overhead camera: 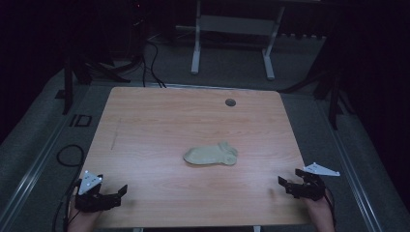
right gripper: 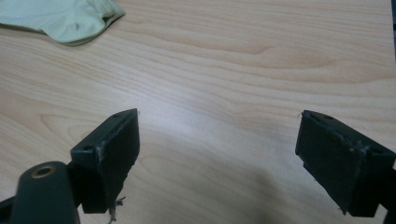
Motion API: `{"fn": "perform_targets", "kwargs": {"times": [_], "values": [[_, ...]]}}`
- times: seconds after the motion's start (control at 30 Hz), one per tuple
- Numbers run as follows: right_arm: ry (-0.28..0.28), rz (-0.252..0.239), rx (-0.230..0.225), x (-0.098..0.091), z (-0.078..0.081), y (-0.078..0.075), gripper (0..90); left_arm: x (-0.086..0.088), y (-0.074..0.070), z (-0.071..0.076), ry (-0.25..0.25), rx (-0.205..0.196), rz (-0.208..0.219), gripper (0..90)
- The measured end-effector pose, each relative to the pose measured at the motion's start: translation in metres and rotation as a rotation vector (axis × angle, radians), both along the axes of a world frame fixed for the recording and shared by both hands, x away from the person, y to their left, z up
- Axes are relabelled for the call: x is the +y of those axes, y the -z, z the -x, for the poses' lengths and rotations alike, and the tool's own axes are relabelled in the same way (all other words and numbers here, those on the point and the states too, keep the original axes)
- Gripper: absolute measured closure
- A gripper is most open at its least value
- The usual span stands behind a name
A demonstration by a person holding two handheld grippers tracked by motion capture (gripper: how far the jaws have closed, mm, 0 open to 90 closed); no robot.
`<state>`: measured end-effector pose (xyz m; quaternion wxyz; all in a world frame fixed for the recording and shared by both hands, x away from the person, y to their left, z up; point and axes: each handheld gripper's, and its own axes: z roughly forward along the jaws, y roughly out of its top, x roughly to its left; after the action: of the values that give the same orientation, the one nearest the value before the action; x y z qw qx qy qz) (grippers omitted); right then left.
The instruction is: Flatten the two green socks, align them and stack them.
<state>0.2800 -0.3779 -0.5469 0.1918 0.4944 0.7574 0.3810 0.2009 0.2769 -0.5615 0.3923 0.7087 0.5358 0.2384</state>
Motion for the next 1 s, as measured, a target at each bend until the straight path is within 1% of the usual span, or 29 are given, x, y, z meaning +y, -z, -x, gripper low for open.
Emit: {"fn": "perform_targets", "kwargs": {"times": [0.03, 0.07, 0.2, 0.23, 0.27, 0.4, 0.43, 0.5, 0.57, 0.63, 0.67, 0.73, 0.77, 0.8, 0.87, 0.9, 0.93, 1.0], "values": [[0.005, 0.002, 0.000, -0.001, 0.002, 0.000, 13.7, 0.002, 0.000, 0.002, -0.014, 0.002, -0.004, 2.0], [0.007, 0.004, -0.002, -0.001, 0.004, 0.001, 13.7, 0.004, 0.000, 0.004, -0.020, -0.006, 0.002, 2.0], [0.024, 0.013, -0.009, -0.004, 0.009, 0.002, 13.7, 0.011, 0.001, 0.010, -0.043, -0.013, 0.022, 2.0], [0.028, 0.008, -0.012, -0.005, 0.011, 0.003, 13.8, 0.013, 0.001, 0.011, -0.052, -0.012, 0.015, 2.0], [0.034, 0.009, -0.011, -0.005, 0.011, 0.003, 13.8, 0.014, 0.001, 0.012, -0.056, -0.017, 0.017, 2.0], [0.070, 0.010, -0.031, -0.009, 0.016, 0.004, 13.7, 0.019, 0.002, 0.017, -0.072, -0.017, 0.020, 2.1], [0.080, 0.008, -0.037, -0.010, 0.017, 0.004, 13.7, 0.020, 0.002, 0.018, -0.080, -0.025, 0.017, 2.1], [0.103, 0.008, -0.049, -0.012, 0.019, 0.005, 13.7, 0.024, 0.002, 0.020, -0.118, -0.023, -0.003, 2.0], [0.128, 0.009, -0.060, -0.016, 0.021, 0.006, 13.7, 0.030, 0.003, 0.022, -0.151, -0.022, 0.012, 2.0], [0.156, 0.008, -0.073, -0.019, 0.023, 0.007, 13.7, 0.033, 0.003, 0.024, -0.180, -0.039, 0.002, 2.1], [0.173, 0.008, -0.084, -0.020, 0.024, 0.007, 13.7, 0.034, 0.004, 0.024, -0.196, -0.041, 0.001, 2.0], [0.210, 0.005, -0.100, -0.023, 0.025, 0.009, 13.7, 0.037, 0.005, 0.026, -0.248, -0.044, 0.000, 2.0], [0.223, -0.005, -0.104, -0.024, 0.025, 0.009, 13.7, 0.039, 0.005, 0.027, -0.286, -0.060, 0.000, 2.0], [0.234, -0.007, -0.106, -0.025, 0.025, 0.010, 13.7, 0.040, 0.006, 0.027, -0.322, -0.062, -0.011, 2.0], [0.245, 0.004, -0.113, -0.025, 0.025, 0.012, 13.6, 0.043, 0.007, 0.028, -0.366, -0.067, -0.025, 2.1], [0.254, 0.016, -0.118, -0.025, 0.024, 0.012, 13.6, 0.044, 0.008, 0.028, -0.381, -0.063, -0.030, 2.1], [0.262, 0.018, -0.122, -0.025, 0.024, 0.012, 13.5, 0.044, 0.008, 0.027, -0.385, -0.058, -0.030, 2.0], [0.276, 0.016, -0.126, -0.026, 0.023, 0.013, 13.5, 0.044, 0.008, 0.027, -0.390, -0.067, -0.032, 2.1]]}}
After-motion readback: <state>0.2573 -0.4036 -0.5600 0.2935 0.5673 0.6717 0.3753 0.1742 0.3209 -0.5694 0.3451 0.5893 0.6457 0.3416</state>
